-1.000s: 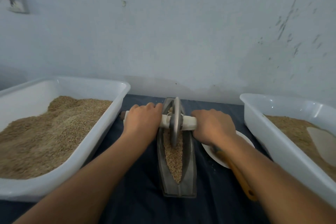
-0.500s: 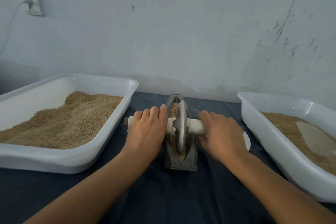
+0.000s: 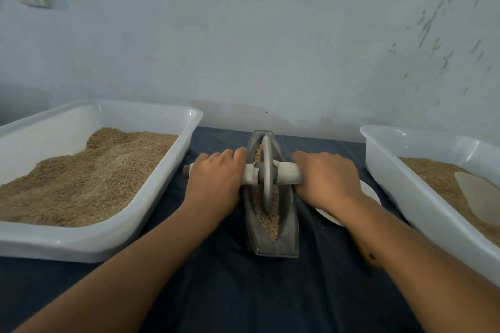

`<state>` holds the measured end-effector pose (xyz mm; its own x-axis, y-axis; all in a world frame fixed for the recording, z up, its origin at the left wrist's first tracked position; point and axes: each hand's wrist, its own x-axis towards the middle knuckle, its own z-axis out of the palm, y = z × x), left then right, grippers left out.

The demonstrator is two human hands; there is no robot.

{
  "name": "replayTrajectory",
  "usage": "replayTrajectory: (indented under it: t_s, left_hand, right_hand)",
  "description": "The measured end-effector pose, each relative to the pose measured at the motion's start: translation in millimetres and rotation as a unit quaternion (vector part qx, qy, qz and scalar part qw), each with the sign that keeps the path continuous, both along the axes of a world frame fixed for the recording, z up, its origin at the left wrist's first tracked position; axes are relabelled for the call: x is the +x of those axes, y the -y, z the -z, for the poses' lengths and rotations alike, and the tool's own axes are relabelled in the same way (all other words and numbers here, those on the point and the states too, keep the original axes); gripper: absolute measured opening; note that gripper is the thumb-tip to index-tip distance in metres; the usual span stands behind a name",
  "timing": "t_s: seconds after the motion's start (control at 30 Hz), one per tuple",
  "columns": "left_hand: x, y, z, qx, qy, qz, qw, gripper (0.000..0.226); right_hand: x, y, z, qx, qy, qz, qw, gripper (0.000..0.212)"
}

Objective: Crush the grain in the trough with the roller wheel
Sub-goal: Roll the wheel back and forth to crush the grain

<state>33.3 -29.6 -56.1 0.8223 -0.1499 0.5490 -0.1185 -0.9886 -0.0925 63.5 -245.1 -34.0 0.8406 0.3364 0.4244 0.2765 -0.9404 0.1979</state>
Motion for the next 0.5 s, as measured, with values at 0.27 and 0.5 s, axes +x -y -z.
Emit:
replayTrajectory:
  t_s: [0.27, 0.5]
  left_hand:
    - [39, 1, -3, 0.026, 0.009, -0.034, 0.999, 0.027]
    - [54, 0, -3, -0.009, -0.005, -0.029, 1.000, 0.033]
  right_hand:
    - [44, -5, -21, -0.027, -0.154, 0.024, 0.987, 0.017]
    - [65, -19, -47, -0.054, -0.301, 0.032, 0.952, 0.022]
